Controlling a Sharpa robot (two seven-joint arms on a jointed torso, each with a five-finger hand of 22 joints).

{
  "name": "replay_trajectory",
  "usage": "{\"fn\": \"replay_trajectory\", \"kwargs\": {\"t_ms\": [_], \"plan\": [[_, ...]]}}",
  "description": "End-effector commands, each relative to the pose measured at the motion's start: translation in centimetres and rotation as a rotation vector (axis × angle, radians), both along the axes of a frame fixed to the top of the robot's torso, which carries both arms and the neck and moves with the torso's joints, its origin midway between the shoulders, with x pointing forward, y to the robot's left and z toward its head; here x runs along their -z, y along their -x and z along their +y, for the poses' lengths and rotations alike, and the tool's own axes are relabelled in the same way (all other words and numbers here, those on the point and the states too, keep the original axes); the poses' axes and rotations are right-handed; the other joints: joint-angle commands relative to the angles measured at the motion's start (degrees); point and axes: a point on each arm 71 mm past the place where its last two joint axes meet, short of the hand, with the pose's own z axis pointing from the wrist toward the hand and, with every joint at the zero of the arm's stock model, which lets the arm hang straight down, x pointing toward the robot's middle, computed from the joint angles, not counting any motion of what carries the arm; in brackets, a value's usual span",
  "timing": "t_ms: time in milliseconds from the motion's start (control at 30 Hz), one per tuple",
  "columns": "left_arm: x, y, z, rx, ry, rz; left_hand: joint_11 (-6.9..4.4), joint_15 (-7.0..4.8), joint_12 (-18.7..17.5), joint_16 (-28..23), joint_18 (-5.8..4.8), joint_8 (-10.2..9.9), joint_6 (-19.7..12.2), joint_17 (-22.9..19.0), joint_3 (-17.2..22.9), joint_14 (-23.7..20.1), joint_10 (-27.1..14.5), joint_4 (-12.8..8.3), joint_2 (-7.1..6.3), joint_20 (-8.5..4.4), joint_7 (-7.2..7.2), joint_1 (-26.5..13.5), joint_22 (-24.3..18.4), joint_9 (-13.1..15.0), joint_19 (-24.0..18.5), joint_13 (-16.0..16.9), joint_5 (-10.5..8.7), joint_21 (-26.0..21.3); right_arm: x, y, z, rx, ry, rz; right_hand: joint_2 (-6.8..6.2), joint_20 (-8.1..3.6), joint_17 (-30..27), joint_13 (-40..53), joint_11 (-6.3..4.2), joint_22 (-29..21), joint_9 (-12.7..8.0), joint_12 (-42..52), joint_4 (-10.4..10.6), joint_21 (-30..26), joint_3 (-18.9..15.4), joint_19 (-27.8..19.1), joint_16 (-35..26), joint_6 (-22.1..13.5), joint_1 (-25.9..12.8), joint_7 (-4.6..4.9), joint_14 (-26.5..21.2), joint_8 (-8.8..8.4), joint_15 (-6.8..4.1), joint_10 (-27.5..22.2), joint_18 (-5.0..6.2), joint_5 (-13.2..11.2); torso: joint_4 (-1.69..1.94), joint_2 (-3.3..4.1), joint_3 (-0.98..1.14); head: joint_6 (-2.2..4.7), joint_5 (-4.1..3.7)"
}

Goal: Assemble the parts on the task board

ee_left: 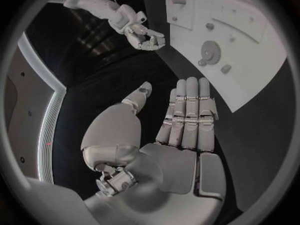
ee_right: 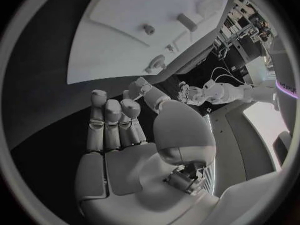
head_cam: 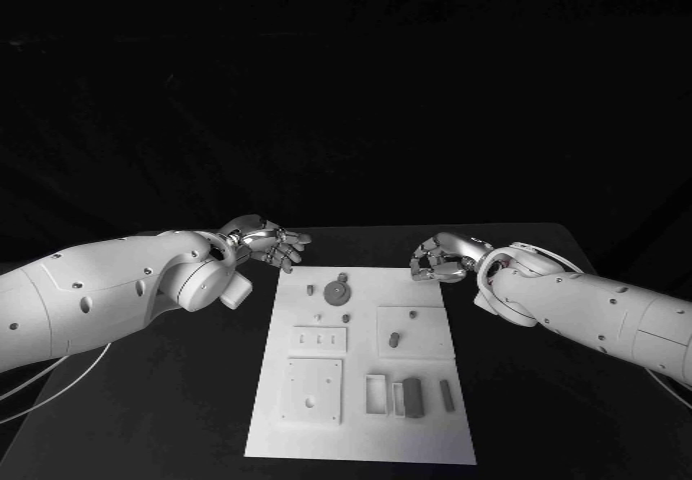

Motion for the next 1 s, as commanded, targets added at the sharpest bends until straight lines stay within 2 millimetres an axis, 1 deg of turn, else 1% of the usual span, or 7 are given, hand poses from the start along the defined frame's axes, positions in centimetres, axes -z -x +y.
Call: {"fn": "replay_trajectory", "kwargs": {"t_ms": [33, 167, 367, 467, 633, 867, 1000], "plan": [[0.5, -0.2, -0.4, 0.017, -0.142, 0.050, -0.55, -0.41, 0.9, 1.3, 0.75, -0.1, 1.2, 1.1, -1.6, 0.3, 1.1, 0.9, -0.44, -0.57, -0.29, -2.1, 0.6, -0.1, 0.7, 0.5, -0.03, 0.6, -0.5, 0.1, 1.3, -0.006, -0.011, 0.061, 0.07, 0.13, -0.1, 0.1, 0.07, 0.8, 0.1, 0.0, 0.3, 0.0, 0.0, 0.1, 0.3, 1.3, -0.6, 0.74, 0.1, 0.15, -0.33, 0.0, 1.10, 0.1, -0.30, -0.56, -0.16, 0.51, 0.35], [0.6, -0.4, -1.2, 0.012, -0.160, 0.057, -1.63, -1.48, 3.0, 4.9, 0.89, -0.1, 2.7, 3.6, -3.3, 0.6, 2.5, 0.9, -0.45, -1.53, -0.93, -2.7, 2.5, -0.2, 2.2, 2.0, -0.02, 2.0, -1.3, 0.4, 2.9, -0.040, -0.015, 0.079, 0.07, 0.12, -0.1, 0.1, 0.07, 0.8, 0.1, -0.1, 0.3, 0.0, 0.0, 0.1, 0.3, 1.2, -0.7, 0.74, 0.1, 0.12, -0.33, 0.0, 1.10, 0.1, -0.35, -0.92, -0.21, 0.64, 0.70], [0.7, -0.5, -3.0, 0.055, -0.159, 0.056, -3.52, -3.71, 9.2, 12.2, 1.13, -0.2, 4.5, 7.9, -5.0, 2.2, 4.7, -1.5, 0.75, -3.48, -1.85, -0.3, 7.0, 0.1, 5.7, 6.8, 0.03, 6.1, -2.5, 1.0, 5.8, -0.110, -0.025, 0.100, -0.08, 0.10, -0.1, 0.0, 0.08, 0.8, 0.1, -0.1, 0.2, -0.1, 0.1, 0.0, 0.2, 1.1, -0.8, 0.76, 0.0, 0.02, -0.35, -0.1, 1.10, 0.1, -0.29, -1.65, -0.48, 0.63, 0.71], [0.7, -0.5, -3.8, 0.053, -0.165, 0.062, -4.41, -5.51, 16.3, 18.4, 1.04, -0.6, 5.0, 10.4, -6.1, 2.4, 3.4, -1.8, 0.62, -5.15, -2.42, -0.1, 11.4, 1.0, 7.4, 13.0, 0.04, 9.4, -2.5, 1.2, 7.6, -0.146, -0.025, 0.107, -0.19, 0.10, -0.2, 0.0, 0.09, 0.8, 0.2, -0.1, 0.2, -0.1, 0.1, 0.0, 0.2, 1.1, -0.9, 0.77, 0.0, -0.03, -0.34, -0.1, 1.10, 0.1, -0.41, -1.98, -0.59, 0.66, 0.69], [0.9, 0.0, -4.7, 0.069, -0.175, 0.090, -6.24, -8.99, 27.2, 27.8, 2.04, 0.2, 6.4, 13.3, -6.9, 6.2, 4.9, -0.8, -0.16, -8.37, -4.14, 0.2, 18.2, 3.6, 14.2, 21.1, 0.03, 17.0, -2.4, 1.3, 9.4, -0.183, -0.020, 0.116, -0.20, 0.10, -0.2, 0.0, 0.10, 0.8, 0.2, -0.2, 0.2, -0.1, 0.1, 0.0, 0.2, 1.0, -0.9, 0.78, 0.0, -0.06, -0.34, -0.1, 1.10, 0.1, -0.45, -2.26, -0.68, 0.72, 0.60], [1.1, 0.6, -6.0, 0.089, -0.174, 0.113, -8.84, -12.03, 39.9, 37.6, 3.19, 2.5, 9.5, 15.4, -8.8, 9.8, 5.5, 1.1, -0.14, -11.73, -6.35, -0.5, 18.3, 8.7, 19.5, 30.7, -0.03, 28.4, -2.4, 1.5, 11.5, -0.222, -0.019, 0.120, -0.14, 0.11, -0.2, 0.0, 0.11, 0.7, 0.2, -0.2, 0.2, -0.2, 0.1, 0.0, 0.1, 1.0, -1.0, 0.80, 0.0, -0.11, -0.33, -0.1, 1.10, 0.1, -0.44, -2.32, -0.72, 0.57, 0.59], [1.2, 1.0, -6.5, 0.111, -0.179, 0.136, -9.41, -12.69, 45.4, 41.3, 4.00, 2.7, 9.4, 16.3, -9.7, 12.0, 5.6, 1.9, -0.27, -12.79, -7.21, -0.6, 18.3, 11.1, 21.1, 34.9, -0.05, 33.6, -2.4, 1.6, 12.2, -0.236, -0.015, 0.123, -0.10, 0.11, -0.2, 0.0, 0.12, 0.7, 0.2, -0.2, 0.2, -0.2, 0.2, 0.0, 0.1, 1.0, -1.1, 0.81, 0.0, -0.12, -0.33, -0.1, 1.10, 0.1, -0.41, -2.25, -0.72, 0.54, 0.58]]}}
